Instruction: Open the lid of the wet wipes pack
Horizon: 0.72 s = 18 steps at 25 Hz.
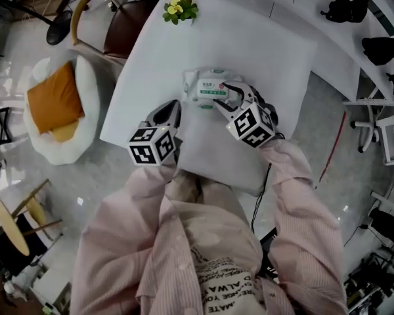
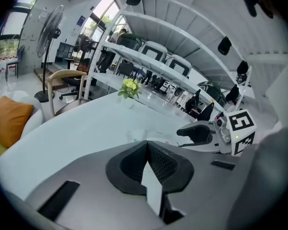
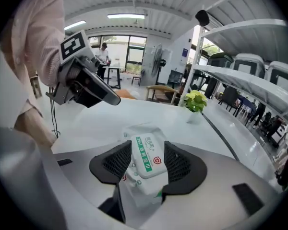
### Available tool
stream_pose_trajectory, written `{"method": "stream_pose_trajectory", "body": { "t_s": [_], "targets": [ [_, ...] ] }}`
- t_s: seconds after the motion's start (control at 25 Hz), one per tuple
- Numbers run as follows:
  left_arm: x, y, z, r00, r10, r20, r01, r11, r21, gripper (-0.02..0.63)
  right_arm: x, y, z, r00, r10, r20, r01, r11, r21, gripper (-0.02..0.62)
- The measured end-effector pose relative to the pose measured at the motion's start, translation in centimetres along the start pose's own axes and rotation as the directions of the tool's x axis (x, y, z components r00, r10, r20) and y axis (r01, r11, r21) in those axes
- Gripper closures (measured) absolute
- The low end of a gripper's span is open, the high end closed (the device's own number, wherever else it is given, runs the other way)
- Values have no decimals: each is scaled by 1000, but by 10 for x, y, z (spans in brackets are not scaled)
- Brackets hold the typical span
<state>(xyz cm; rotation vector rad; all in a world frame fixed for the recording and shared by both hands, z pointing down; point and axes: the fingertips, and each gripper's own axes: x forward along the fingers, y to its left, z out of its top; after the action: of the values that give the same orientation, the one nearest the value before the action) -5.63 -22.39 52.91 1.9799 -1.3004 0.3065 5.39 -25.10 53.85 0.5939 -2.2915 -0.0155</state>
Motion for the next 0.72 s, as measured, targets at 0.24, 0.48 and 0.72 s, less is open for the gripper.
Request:
{"method": "stream_pose_trajectory", "body": {
  "t_s": [0.24, 0.48, 0.72],
  "targets": [
    [8, 6, -12, 1000, -1, -17, 1, 1000, -29, 606, 21, 11, -6, 997, 58, -50, -64, 992, -109, 390],
    [12, 14, -22, 1000, -3, -15, 2, 998, -57, 606, 34, 17, -19, 993, 68, -96, -87, 976, -200, 400],
    [7, 22, -30, 1000, -3, -21, 1, 996, -86, 606, 42, 25, -23, 984, 81, -156, -124, 948, -294, 474]
  ]
}}
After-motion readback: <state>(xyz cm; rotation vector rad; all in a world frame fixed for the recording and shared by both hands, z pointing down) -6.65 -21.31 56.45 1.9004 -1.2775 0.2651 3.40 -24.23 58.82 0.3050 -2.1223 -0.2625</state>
